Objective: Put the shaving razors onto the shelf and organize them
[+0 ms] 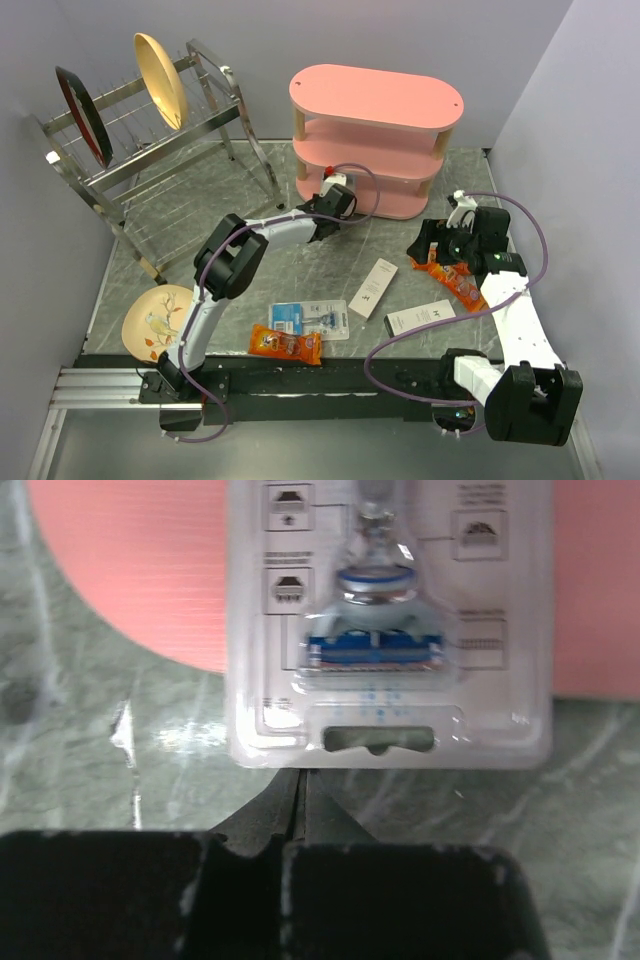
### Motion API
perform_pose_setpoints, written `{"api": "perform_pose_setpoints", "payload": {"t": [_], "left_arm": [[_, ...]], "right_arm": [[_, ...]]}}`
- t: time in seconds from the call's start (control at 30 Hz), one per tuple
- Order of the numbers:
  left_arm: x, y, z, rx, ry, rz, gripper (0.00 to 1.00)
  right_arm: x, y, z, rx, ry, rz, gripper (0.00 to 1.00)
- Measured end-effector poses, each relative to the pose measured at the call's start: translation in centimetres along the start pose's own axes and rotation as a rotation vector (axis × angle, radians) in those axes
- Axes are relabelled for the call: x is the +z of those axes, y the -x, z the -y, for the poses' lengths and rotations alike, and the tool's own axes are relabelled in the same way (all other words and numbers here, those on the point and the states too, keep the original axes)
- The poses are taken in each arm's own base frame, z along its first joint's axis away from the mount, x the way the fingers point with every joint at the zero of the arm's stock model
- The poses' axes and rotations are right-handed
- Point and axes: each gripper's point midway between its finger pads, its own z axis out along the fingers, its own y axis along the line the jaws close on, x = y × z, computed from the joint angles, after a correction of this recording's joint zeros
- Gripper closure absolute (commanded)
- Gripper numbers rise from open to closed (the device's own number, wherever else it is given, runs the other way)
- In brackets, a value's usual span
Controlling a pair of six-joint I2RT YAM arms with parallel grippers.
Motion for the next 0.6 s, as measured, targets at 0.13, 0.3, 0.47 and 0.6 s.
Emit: {"api": "perform_pose_setpoints", "payload": {"t": [0.13, 0.3, 0.47, 0.6], "left_arm": [[0.1, 0.0, -0.6, -0.009, 0.032, 0.011, 0.99], [-0.2, -0.4, -0.1, -0.01, -0.005, -0.002, 0.99], [-4.9, -3.4, 0.4, 0.023, -0.156, -0.091, 0.7], [-11.5, -3.4, 0.8, 0.048, -0.318, -0.128, 0.43]], "right_arm": [[0.0, 0.0, 0.0, 0.0, 0.0, 0.0, 0.08], [0.0, 0.0, 0.0, 0.0, 0.0, -0.001, 0.08], [-0.1, -0.3, 0.1, -0.029, 0.003, -0.011, 0.08], [-0.1, -1.2, -0.9, -0.134, 0.038, -0.053, 0.0]]}}
